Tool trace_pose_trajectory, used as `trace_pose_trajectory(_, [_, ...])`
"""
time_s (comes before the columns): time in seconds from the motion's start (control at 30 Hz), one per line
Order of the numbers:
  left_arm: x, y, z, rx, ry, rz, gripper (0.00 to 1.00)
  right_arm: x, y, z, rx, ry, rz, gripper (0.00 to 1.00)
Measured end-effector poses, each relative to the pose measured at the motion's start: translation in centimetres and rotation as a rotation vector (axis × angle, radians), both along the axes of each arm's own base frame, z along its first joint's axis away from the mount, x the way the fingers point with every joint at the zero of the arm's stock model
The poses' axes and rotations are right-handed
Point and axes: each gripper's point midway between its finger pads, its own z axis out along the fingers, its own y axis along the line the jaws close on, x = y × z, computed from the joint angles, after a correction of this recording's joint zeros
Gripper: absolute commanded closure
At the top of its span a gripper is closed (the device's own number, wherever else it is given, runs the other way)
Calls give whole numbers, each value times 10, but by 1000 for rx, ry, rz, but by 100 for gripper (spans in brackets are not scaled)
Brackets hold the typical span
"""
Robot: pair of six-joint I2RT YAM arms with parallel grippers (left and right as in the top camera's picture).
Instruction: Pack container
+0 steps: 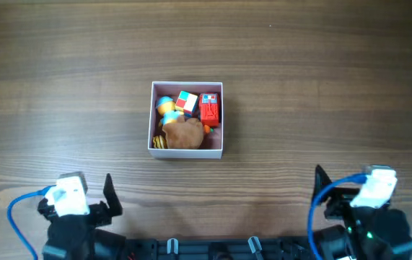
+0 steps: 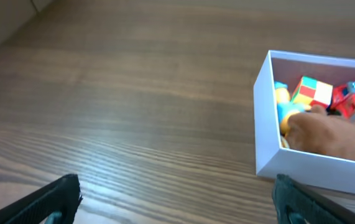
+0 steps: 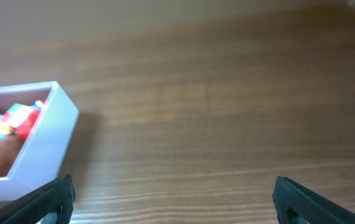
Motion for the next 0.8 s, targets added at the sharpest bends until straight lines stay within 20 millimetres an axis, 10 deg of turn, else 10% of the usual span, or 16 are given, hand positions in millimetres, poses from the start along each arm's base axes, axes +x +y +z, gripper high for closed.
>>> trace_pose_trajectory(0.2, [15,-5,-16,8,-4,-6,0,11,2,-63,-44,133,0,0])
trace_pose_trajectory(0.8, [15,-8,-19,1,6,-22,0,12,3,-63,-43,129,0,0])
